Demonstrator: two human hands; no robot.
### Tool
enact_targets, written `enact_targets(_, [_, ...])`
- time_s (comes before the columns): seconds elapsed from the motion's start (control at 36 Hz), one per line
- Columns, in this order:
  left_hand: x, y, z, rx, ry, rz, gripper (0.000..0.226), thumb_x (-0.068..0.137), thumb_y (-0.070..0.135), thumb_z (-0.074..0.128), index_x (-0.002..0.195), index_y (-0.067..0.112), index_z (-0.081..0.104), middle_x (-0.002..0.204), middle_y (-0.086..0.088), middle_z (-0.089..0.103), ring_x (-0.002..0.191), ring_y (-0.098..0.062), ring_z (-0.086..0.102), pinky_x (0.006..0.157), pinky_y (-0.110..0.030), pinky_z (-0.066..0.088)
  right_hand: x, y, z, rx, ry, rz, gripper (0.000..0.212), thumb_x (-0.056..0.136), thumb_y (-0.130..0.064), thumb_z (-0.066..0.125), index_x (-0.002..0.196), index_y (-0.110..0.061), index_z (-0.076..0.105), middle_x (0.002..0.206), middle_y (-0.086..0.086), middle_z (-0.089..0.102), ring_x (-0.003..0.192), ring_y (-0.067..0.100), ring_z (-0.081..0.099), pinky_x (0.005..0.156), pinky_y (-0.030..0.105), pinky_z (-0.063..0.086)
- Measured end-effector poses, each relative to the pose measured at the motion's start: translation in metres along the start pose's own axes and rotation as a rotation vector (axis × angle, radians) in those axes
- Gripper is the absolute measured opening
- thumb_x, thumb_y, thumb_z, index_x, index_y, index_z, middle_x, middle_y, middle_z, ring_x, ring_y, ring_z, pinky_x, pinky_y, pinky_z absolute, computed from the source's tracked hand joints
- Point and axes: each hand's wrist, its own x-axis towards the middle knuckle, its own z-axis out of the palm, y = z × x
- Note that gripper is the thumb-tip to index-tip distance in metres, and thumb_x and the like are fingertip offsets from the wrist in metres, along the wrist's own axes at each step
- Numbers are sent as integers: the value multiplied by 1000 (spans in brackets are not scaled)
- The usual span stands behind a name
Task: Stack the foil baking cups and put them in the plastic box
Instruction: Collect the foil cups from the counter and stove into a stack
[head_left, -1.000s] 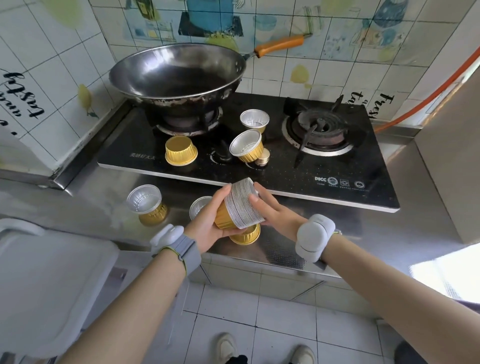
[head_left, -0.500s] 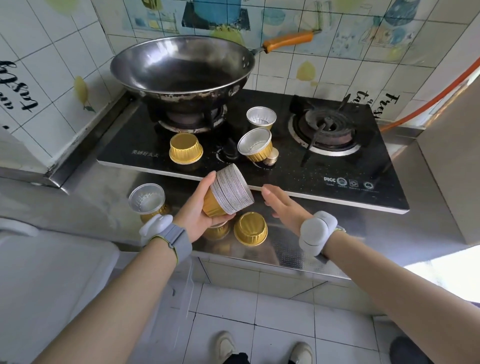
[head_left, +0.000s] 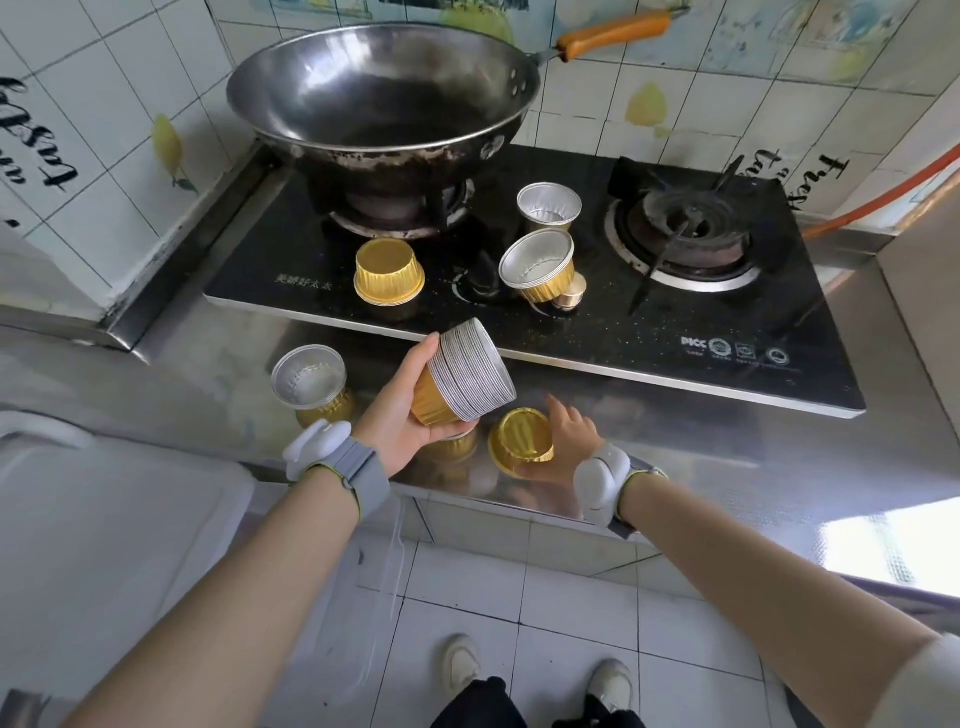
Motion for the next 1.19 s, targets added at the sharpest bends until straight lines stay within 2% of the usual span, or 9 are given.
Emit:
enact_targets(0.19, [4, -2, -4, 53, 11, 39, 21, 95, 19, 49, 112, 32, 50, 115, 1, 49, 104, -19, 54, 76, -35, 59, 0, 6, 2, -44, 69, -7, 85, 70, -51, 71, 138, -18, 31, 137, 4, 40, 129, 24, 36, 99, 40, 41])
enact_targets(0.36, [9, -3, -5, 63, 2, 12, 18, 96, 24, 48, 110, 34, 50, 116, -1, 49, 107, -22, 54, 74, -36, 59, -1, 9, -4, 220, 96, -1, 80, 60, -49, 77, 125, -16, 45, 122, 5, 54, 116, 26, 53, 93, 39, 49])
enact_targets(0.42, [9, -4, -5, 85, -15, 36, 34, 87, 25, 60, 118, 32, 49, 122, -2, 49, 108, -22, 54, 72, -34, 59, -6, 9, -11, 314, 105, -1, 80, 65, -40, 78, 130, -14, 38, 129, 6, 47, 118, 24, 50, 96, 35, 45])
enact_targets(0.53, [11, -1, -6, 70, -21, -40, 111, 37, 58, 84, 135, 27, 43, 136, -12, 44, 124, -34, 48, 87, -47, 53, -12, 11, -28, 435, 155, -75, 81, 68, -32, 79, 133, -16, 33, 136, 5, 37, 116, 18, 48, 94, 26, 40])
enact_targets(0.72, [14, 0, 2, 33, 38, -81, 35, 89, 47, 49, 115, 25, 55, 123, -11, 55, 114, -30, 55, 85, -44, 53, -24, 5, -54, 444, 204, -112, 78, 68, -31, 78, 132, -19, 34, 132, 4, 36, 103, 10, 42, 86, 21, 36])
enact_targets(0.89, [12, -4, 14, 79, 16, -79, 30, 90, 47, 47, 108, 26, 58, 114, -9, 60, 107, -26, 58, 88, -43, 52, -32, -5, -68, 507, 190, -243, 82, 73, -22, 75, 138, -19, 27, 128, 2, 44, 103, 10, 44, 80, 14, 40])
enact_targets(1.06, [13, -10, 22, 97, 33, -90, 37, 88, 49, 50, 116, 26, 56, 119, -9, 59, 111, -28, 57, 87, -43, 52, -42, -15, -74, 537, 95, -308, 79, 89, -15, 55, 148, -22, 3, 104, 0, 50, 76, 10, 54, 62, 10, 45])
enact_targets(1.11, [12, -10, 26, 100, 35, -87, 35, 88, 49, 49, 114, 26, 57, 117, -8, 61, 108, -27, 59, 85, -42, 53, -45, -15, -76, 562, 45, -316, 75, 93, -17, 48, 149, -23, -1, 131, 7, 49, 102, 15, 56, 81, 10, 41])
enact_targets(1.19, [12, -11, 30, 90, 28, -88, 34, 90, 48, 48, 111, 24, 59, 114, -8, 62, 106, -26, 59, 88, -43, 52, -49, -17, -79, 629, -51, -290, 70, 96, -26, 42, 149, -24, -3, 153, -2, 26, 136, 13, 31, 96, 14, 24])
